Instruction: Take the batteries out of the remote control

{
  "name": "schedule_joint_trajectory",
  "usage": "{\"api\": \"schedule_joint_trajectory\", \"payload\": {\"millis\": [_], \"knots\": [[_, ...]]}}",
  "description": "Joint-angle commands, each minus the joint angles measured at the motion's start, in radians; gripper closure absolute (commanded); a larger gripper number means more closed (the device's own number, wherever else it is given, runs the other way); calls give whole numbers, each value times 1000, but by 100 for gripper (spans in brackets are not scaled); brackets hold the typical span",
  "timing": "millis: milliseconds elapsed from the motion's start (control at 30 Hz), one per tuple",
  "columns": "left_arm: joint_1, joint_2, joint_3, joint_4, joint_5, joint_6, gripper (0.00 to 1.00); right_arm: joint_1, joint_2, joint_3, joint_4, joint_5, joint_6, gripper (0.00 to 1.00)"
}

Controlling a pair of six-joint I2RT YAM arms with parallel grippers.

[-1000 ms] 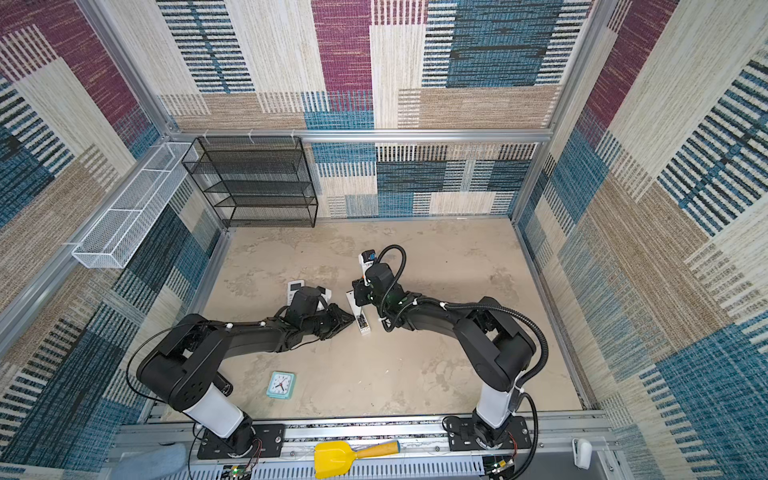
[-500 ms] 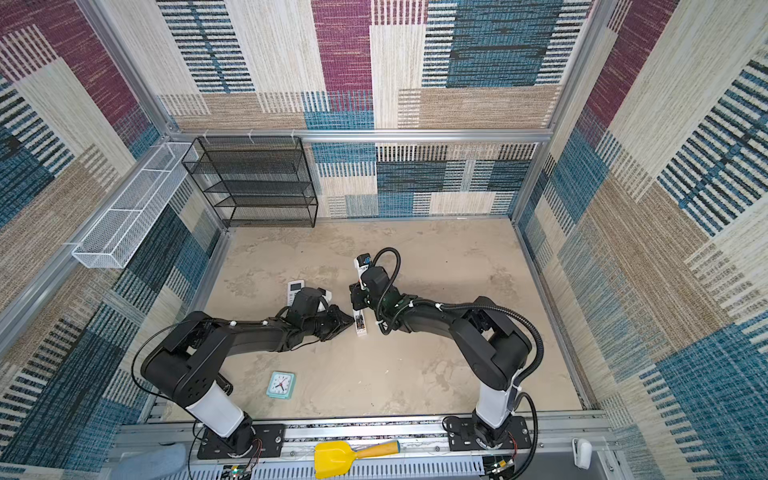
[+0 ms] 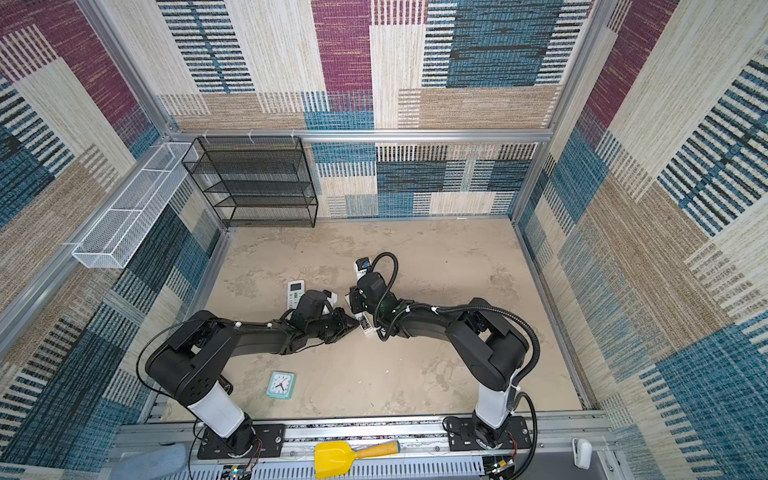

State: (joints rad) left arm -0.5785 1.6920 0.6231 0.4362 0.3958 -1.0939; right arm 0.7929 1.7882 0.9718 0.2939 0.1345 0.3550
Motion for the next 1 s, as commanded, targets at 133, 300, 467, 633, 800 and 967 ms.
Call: {"api": "schedule_joint_trajectory", "payload": {"millis": [133,300,467,633,800,967], "knots": [[-2,11,-17,18,-29,-17,88,-45,-13,-61,51,-159,175,100],[-2,19,-22,41,-28,-24,88,-77,-20,-93,80,-202,230,100],[-3,15,-26,44,-28,-24,88,-100,-19,-116,107,-240,275,100],[-3,16,-28,50,-27,-26,89,-116,-16,-134,133,-270,313,100],[-2,15,-30,51,-26,-27,88,-123,-14,-139,136,-274,322,100],[-1,10,-31,55,-26,-29,89,-123,-23,-143,133,-260,315,100]]}}
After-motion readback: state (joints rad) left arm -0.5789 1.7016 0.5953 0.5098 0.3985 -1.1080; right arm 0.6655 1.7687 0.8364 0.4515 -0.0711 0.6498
